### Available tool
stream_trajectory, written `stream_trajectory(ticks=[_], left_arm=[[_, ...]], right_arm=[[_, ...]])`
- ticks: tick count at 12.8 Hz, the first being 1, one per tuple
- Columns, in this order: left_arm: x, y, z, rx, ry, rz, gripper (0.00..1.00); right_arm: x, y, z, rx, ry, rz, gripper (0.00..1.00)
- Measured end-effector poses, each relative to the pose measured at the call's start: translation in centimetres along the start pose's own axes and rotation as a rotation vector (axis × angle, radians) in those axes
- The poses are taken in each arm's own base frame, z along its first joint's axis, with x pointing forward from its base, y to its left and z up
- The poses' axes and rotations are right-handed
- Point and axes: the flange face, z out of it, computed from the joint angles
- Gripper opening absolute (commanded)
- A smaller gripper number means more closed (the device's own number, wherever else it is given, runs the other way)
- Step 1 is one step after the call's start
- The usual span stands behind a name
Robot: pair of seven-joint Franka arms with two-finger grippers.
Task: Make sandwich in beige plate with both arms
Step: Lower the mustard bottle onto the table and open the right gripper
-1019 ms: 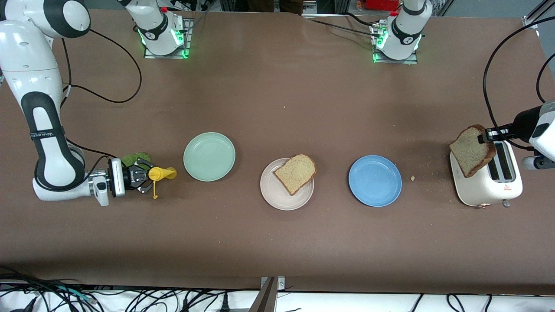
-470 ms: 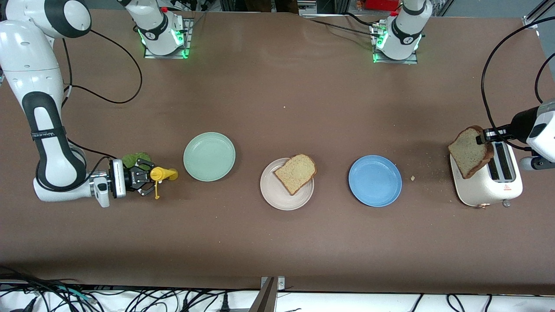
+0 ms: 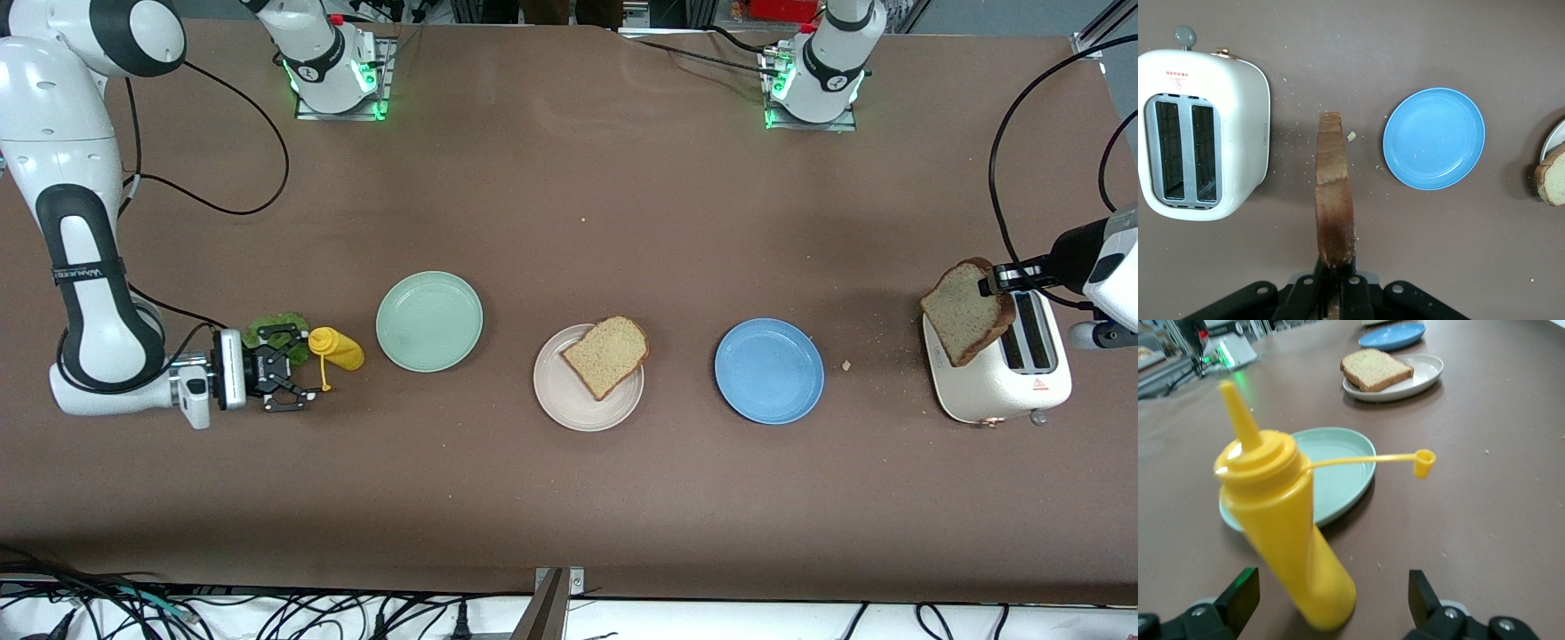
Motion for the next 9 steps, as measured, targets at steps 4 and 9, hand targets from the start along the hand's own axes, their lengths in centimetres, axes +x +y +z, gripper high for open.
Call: stream_trajectory(ticks=[4,9], left_arm=[[0.0,-0.1,0.0,0.000,0.000,-0.002,0.00],[0.0,-0.1,0.0,0.000,0.000,-0.002,0.00]], right_arm=[[1.3,-0.7,-5.6,-0.018,-0.221,-0.052,1.00],[-0.5,-1.2,-7.9,-0.004,-0.500,-0.033,1.00]])
